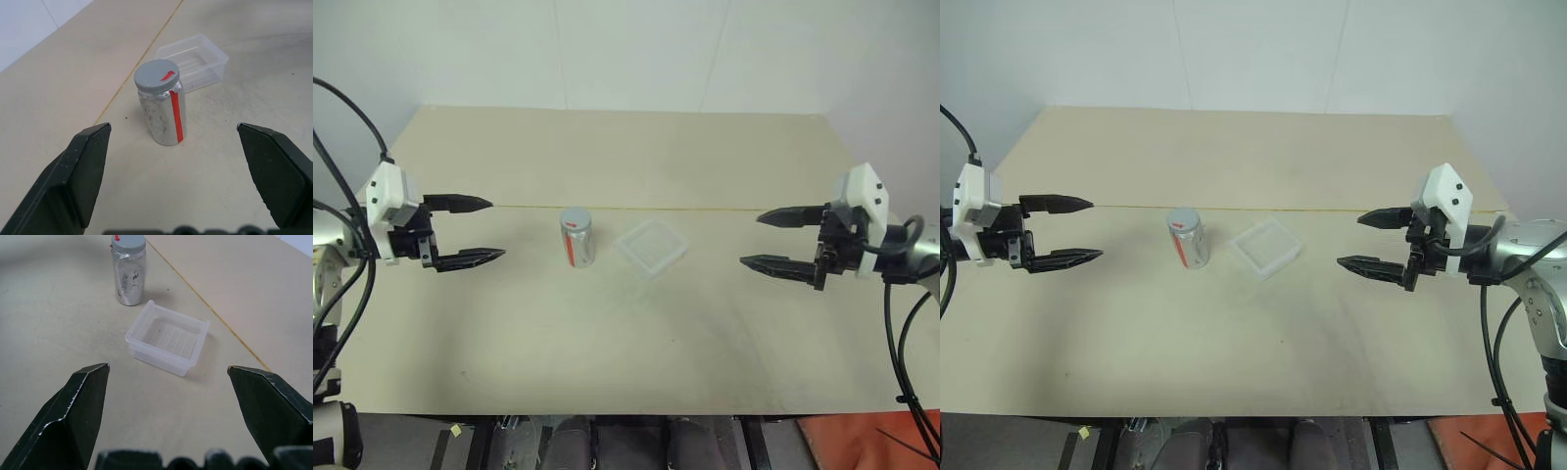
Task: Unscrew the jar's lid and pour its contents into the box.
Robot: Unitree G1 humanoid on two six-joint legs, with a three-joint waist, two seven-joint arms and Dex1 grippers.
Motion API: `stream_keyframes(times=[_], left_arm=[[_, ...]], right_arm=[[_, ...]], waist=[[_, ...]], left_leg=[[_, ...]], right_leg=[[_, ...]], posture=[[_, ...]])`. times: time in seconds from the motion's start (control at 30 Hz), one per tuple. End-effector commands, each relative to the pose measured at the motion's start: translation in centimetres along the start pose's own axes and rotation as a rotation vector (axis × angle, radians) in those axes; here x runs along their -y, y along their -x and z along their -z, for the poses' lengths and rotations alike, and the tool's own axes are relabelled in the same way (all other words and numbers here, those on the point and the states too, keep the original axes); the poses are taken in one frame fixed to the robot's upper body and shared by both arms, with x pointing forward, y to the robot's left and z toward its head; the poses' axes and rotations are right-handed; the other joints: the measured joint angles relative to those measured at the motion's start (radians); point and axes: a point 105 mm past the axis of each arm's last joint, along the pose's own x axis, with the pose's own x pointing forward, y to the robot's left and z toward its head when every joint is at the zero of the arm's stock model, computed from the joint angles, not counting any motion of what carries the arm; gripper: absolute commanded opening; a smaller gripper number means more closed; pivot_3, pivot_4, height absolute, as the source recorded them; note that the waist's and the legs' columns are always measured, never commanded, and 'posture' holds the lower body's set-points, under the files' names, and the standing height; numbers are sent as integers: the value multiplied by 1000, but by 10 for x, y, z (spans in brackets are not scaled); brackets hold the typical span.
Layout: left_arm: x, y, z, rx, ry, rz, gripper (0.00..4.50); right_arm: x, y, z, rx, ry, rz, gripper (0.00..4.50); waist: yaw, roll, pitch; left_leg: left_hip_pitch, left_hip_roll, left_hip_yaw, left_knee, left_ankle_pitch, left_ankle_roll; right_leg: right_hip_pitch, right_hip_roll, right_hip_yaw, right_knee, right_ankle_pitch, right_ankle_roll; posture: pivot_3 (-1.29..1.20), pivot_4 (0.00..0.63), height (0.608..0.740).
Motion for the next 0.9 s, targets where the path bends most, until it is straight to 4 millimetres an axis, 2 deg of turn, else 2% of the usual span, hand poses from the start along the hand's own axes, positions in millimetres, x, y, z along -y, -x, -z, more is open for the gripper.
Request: stream_keyframes(times=[0.03,0.43,0.6,0.9], left_arm=[[-4,8,-9,3,-44,-23,4493],[7,5,-2,16,13,-29,4493],[39,-20,16,66,134,-129,4493],[60,-73,21,174,395,-546,4493]], right_arm=[[0,3,-7,15,43,2,4500],[0,0,-5,3,48,2,4500],[-7,-6,-3,9,51,12,4500],[-14,-11,-7,16,67,26,4500]], waist=[[0,0,0],[-1,0,0],[-3,0,0],[6,0,0]], left_leg=[[0,0,0,0,0,0],[0,0,0,0,0,0],[0,2,-1,-1,0,0],[4,0,-4,0,-1,1]], right_leg=[[0,0,0,0,0,0],[0,0,0,0,0,0],[0,-1,1,1,0,0],[4,-3,1,-1,1,1]], posture=[[0,150,740],[0,150,740],[0,150,740],[0,150,740]])
